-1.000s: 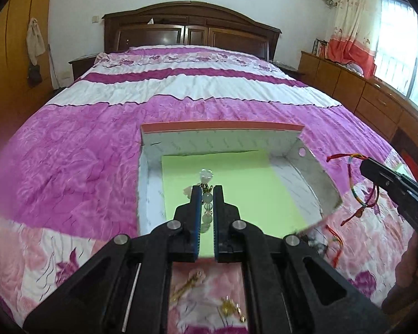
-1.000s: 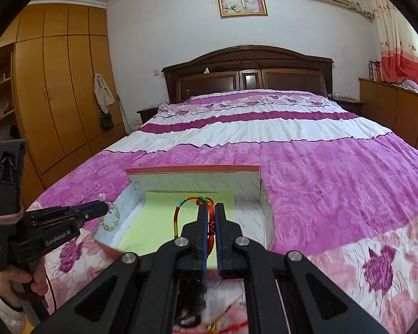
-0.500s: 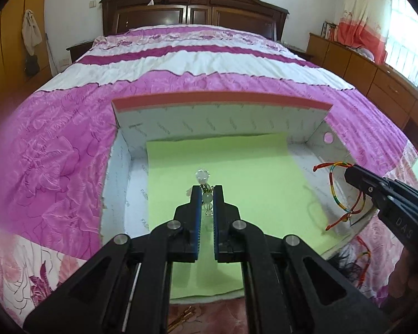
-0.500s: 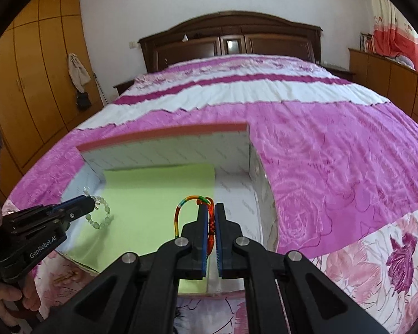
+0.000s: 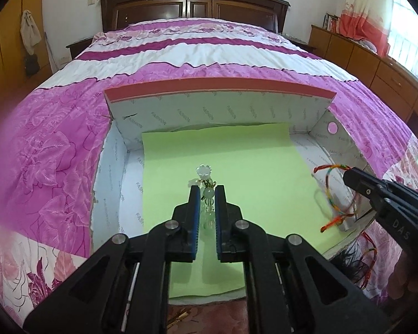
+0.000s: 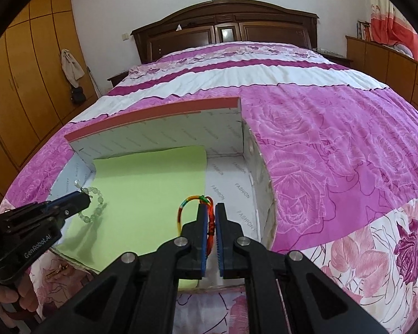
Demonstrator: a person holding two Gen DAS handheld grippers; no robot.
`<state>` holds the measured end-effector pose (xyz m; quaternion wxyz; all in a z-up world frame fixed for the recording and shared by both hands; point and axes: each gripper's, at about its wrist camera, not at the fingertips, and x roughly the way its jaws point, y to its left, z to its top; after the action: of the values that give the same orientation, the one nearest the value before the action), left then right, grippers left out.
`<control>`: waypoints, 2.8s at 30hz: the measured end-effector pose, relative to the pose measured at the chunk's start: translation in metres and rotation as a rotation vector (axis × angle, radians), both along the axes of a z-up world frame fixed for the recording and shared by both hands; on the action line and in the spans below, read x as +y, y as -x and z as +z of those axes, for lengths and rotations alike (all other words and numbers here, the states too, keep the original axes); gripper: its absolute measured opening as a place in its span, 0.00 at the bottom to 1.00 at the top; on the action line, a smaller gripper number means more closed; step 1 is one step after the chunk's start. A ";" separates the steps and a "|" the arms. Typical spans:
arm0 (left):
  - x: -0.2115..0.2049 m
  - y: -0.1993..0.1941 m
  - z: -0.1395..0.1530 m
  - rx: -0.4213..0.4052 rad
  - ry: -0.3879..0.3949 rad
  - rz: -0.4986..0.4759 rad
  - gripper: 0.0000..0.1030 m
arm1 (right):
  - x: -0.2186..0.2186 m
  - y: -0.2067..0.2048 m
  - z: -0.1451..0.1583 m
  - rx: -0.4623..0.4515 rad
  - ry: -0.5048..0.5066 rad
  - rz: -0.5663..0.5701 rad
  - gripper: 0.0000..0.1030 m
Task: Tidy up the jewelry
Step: 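Carry both bracelets into the red shoebox and open both tools to release them, then grasp the red cord bracelet with the right tool while the left tool grasps the gold hair clip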
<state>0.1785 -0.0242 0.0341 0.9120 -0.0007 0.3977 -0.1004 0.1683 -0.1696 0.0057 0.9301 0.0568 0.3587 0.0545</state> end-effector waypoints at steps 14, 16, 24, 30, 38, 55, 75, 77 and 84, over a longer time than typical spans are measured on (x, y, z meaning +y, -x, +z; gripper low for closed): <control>0.011 0.024 0.023 -0.020 0.032 0.032 0.25 | -0.003 0.030 0.032 -0.077 -0.069 0.012 0.24; 0.012 0.030 0.029 -0.024 0.034 0.035 0.25 | -0.002 0.037 0.038 -0.087 -0.073 0.017 0.24; 0.013 0.050 0.044 -0.035 0.047 0.022 0.26 | 0.003 0.058 0.049 -0.101 -0.082 0.042 0.24; 0.019 0.065 0.048 -0.028 0.051 0.016 0.27 | 0.002 0.072 0.051 -0.101 -0.086 0.050 0.24; 0.034 0.082 0.042 0.008 0.064 0.032 0.29 | -0.006 0.092 0.043 -0.058 -0.079 0.042 0.24; 0.057 0.096 -0.004 0.135 0.034 0.079 0.30 | -0.026 0.117 0.000 0.065 -0.072 -0.009 0.24; 0.055 0.077 -0.036 0.174 -0.023 0.067 0.30 | -0.036 0.099 -0.031 0.166 -0.124 -0.033 0.24; 0.055 0.077 -0.037 0.169 -0.025 0.064 0.30 | -0.036 0.098 -0.032 0.166 -0.128 -0.032 0.24; 0.051 0.072 -0.040 0.149 -0.019 0.052 0.27 | -0.034 0.089 -0.038 0.177 -0.133 -0.033 0.24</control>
<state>0.1061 0.0273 -0.0061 0.8820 -0.0097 0.4655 -0.0727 0.0795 -0.2032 -0.0324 0.8897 0.1287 0.4342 0.0574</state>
